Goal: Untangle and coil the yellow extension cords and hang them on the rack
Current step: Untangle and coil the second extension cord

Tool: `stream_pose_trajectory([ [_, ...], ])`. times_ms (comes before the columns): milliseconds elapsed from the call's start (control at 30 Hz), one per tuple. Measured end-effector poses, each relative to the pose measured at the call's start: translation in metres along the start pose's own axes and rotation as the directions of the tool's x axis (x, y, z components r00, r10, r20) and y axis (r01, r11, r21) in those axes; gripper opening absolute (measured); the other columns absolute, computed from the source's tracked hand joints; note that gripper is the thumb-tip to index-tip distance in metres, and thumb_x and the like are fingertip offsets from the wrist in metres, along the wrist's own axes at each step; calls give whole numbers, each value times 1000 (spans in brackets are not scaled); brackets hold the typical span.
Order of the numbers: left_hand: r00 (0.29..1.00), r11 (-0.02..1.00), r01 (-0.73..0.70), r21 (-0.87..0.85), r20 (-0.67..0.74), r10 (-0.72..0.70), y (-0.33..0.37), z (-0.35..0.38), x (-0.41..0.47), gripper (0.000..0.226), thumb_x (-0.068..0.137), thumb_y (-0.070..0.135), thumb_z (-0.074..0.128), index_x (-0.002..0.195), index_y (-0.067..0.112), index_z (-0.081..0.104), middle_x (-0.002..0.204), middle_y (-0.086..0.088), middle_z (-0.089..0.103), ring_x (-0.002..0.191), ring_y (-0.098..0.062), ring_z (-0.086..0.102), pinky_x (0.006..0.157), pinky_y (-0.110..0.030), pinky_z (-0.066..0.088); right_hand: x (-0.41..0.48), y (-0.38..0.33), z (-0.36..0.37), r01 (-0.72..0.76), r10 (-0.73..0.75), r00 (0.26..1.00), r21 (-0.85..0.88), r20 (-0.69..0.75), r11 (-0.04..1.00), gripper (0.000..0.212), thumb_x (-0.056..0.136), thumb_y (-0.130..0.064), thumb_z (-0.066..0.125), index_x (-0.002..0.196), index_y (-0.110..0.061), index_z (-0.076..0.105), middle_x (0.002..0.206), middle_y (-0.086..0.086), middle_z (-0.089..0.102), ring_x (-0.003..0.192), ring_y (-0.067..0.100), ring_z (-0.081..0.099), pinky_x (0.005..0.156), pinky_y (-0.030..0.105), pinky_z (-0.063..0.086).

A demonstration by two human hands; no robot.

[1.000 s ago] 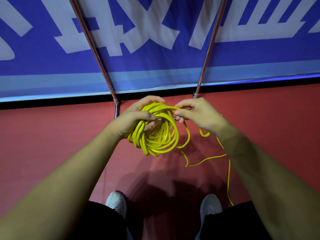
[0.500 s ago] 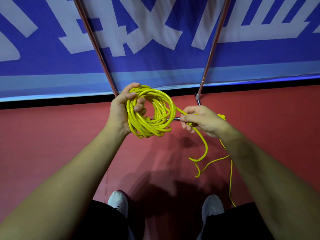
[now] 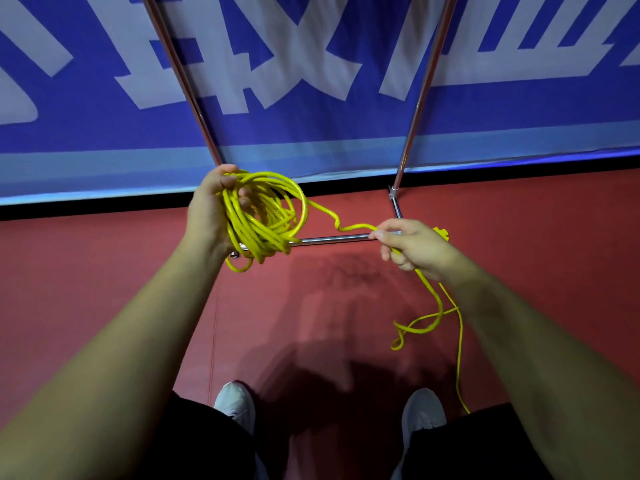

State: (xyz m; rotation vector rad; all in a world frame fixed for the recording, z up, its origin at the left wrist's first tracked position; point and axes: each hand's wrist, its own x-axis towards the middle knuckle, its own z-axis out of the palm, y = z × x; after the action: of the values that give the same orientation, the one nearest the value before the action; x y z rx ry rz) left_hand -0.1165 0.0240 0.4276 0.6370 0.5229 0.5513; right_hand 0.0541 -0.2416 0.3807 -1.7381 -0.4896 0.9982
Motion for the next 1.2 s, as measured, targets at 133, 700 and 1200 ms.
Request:
stream_pose_trajectory([
  [133, 992, 995, 75, 60, 96, -81, -7, 3, -2, 19, 82, 4, 48, 94, 17, 54, 69, -9, 43, 48, -14, 46, 42, -18, 40, 8, 12, 6, -76, 46, 993, -301, -105, 950, 27, 100, -6, 43, 84, -10, 65, 67, 7, 61, 43, 12, 41, 43, 23, 34],
  [700, 753, 891, 439, -113, 587, -297, -9, 8, -14, 31, 79, -1, 62, 109, 9, 67, 71, -12, 55, 42, -14, 55, 47, -22, 41, 27, 27, 23, -83, 32, 948, -151, -317, 985, 27, 98, -23, 56, 73, -16, 64, 59, 5, 35, 36, 9, 24, 35, 14, 20],
  [1200, 987, 991, -4, -133, 156, 25, -30, 23, -11, 22, 93, 1, 57, 92, 21, 48, 78, -8, 52, 66, -14, 57, 62, -24, 54, -17, 4, 118, -217, 292, 899, -246, 328, 945, 37, 106, -24, 33, 140, -36, 42, 68, 7, 52, 51, 19, 60, 54, 30, 49],
])
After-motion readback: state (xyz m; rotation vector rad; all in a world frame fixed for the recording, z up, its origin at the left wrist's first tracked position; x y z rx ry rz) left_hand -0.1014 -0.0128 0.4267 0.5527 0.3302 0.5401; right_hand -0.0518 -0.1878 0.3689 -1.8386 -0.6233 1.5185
